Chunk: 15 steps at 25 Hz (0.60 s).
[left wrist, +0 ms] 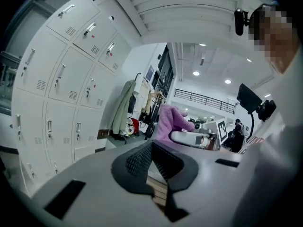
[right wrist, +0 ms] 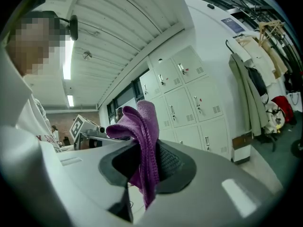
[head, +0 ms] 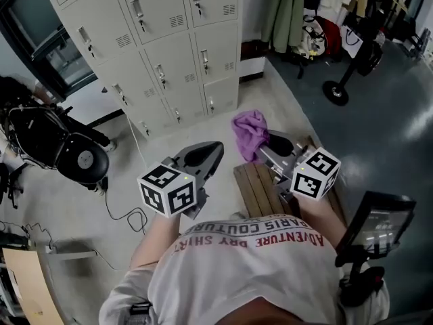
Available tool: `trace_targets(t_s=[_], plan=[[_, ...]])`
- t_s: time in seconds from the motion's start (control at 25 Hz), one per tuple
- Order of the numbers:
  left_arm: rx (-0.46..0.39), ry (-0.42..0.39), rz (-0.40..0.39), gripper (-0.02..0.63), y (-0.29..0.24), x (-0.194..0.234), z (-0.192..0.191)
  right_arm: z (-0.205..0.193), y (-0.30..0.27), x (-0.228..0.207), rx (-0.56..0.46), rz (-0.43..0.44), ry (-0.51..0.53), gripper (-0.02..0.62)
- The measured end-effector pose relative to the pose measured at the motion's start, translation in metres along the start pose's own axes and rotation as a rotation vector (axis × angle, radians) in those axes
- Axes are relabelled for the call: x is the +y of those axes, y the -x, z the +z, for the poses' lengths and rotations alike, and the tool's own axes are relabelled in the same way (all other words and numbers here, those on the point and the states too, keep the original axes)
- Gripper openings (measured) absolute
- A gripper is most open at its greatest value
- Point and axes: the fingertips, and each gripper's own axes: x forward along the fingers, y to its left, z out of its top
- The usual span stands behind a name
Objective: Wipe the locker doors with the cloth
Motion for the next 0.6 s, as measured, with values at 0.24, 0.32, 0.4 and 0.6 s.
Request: trace_targets(t_s=[0.24, 0.32, 0.4, 0.6], plan=[[-0.056, -0.064, 0.032, 0.0, -0.046, 0.023, 0.062, 0.052, -0.021, -0.06, -0.034, 0.037, 0.038, 0.074], [-0.065, -0.064, 0.043, 0.0, -0.053, 0.035, 0.073, 0.062, -0.032, -0.075, -0.042, 0.042, 0.029, 0.074], [-0.064, -0.073, 0.061, 0.0, -0.058, 0.047, 0.08, 0.067, -0.043, -0.086, -0.037, 0.046, 0.032, 0.074], [-0.078, -0.092, 0.092, 0.0, -0.073, 0.09, 0.099, 0.071, -0.086, -0.118, -0.028, 0.067, 0.01, 0.074]])
